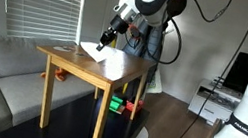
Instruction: Use the white napkin to wipe the table.
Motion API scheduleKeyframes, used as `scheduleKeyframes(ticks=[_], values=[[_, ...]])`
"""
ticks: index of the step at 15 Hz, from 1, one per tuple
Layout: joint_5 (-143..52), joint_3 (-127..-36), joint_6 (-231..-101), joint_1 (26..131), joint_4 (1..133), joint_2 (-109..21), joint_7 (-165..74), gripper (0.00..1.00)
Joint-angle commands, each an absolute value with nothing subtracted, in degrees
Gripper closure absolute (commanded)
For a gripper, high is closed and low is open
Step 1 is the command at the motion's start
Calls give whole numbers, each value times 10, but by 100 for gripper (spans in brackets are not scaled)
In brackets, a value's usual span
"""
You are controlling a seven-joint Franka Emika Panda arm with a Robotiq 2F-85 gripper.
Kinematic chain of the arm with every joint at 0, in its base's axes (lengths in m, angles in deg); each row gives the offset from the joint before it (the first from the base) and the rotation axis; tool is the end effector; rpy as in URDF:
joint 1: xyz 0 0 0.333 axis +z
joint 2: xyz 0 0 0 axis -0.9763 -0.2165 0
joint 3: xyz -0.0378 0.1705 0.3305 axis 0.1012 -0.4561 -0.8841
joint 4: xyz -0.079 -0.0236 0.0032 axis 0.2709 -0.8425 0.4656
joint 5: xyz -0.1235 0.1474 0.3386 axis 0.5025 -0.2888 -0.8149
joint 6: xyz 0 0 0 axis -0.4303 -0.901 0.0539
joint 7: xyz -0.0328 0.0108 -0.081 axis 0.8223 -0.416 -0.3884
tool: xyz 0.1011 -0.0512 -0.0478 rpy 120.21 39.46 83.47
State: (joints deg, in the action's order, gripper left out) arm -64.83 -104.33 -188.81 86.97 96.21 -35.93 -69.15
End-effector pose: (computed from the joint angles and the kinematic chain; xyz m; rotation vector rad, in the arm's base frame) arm 0.5461 0.2779 0.4459 -2.6936 -0.8046 -0.6550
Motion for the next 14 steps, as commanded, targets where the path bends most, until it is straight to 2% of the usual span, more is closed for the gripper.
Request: scheduleKeyframes(ticks=[1,7,14], values=[[-610,-1026,-1890,884,986,-292,-635,100],[-493,-1002,-1895,885,1000,-282,-548,100],[-305,-946,-1966,853,1013,-309,-368,100]])
